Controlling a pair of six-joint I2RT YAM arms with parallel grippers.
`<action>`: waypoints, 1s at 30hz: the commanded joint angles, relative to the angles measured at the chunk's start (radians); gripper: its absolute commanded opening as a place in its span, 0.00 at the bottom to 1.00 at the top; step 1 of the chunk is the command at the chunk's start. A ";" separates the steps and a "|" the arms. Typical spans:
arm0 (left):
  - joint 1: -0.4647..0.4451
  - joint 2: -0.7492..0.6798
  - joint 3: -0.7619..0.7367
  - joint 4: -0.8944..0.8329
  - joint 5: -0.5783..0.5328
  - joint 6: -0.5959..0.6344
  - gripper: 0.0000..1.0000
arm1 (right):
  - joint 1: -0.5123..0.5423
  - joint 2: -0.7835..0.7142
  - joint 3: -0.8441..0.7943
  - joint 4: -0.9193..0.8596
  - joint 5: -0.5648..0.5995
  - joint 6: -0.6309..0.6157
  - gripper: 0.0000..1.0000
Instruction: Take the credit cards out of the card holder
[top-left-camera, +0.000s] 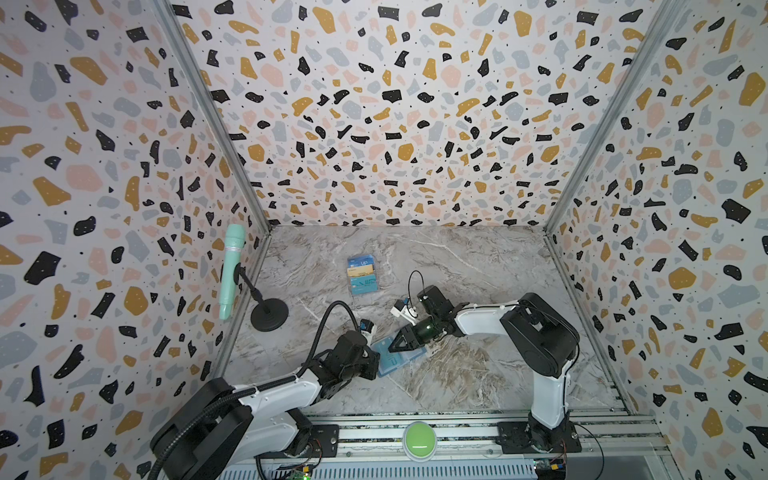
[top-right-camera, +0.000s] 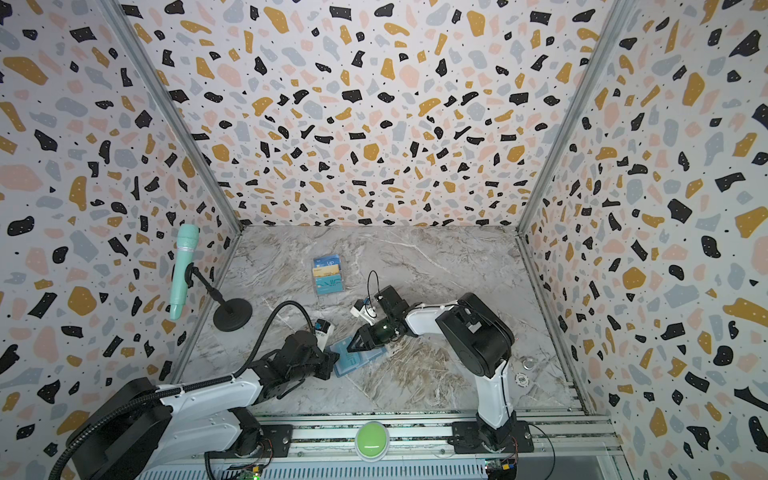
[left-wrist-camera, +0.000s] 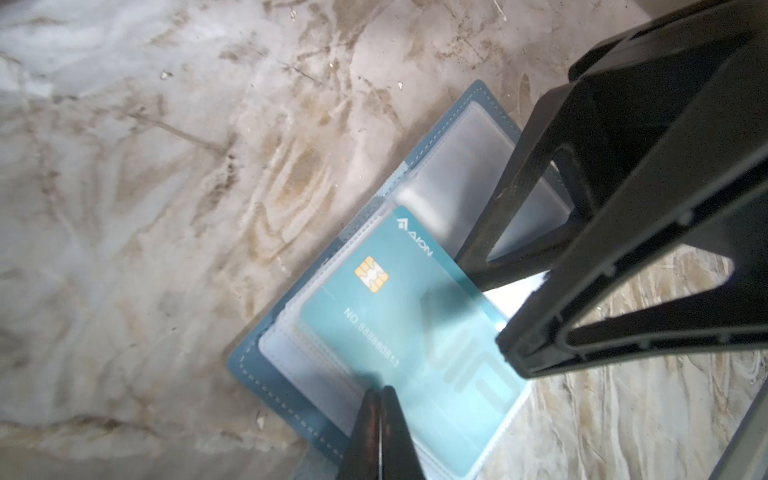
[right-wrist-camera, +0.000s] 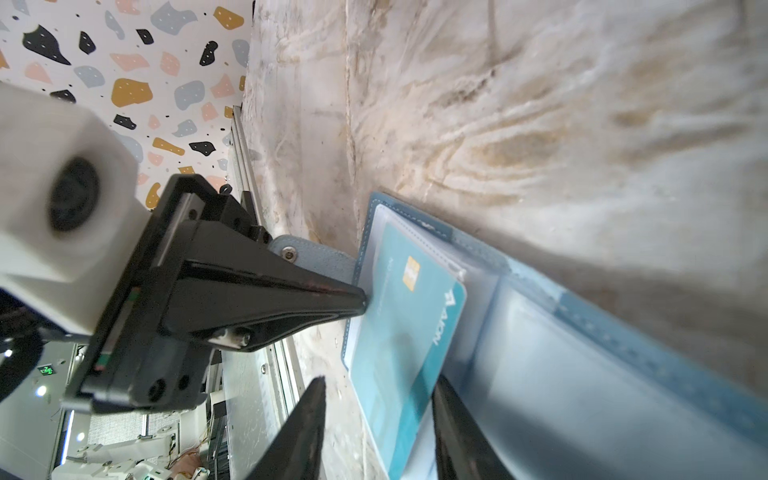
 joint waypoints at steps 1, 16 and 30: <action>-0.005 0.014 -0.017 -0.054 -0.008 0.007 0.07 | 0.027 -0.005 0.008 0.065 -0.125 0.023 0.42; -0.006 -0.015 -0.026 -0.054 -0.011 0.003 0.07 | 0.065 0.088 0.038 0.061 -0.178 0.049 0.37; -0.006 -0.029 -0.033 -0.050 0.000 0.007 0.07 | 0.087 0.085 0.080 0.028 -0.183 0.034 0.36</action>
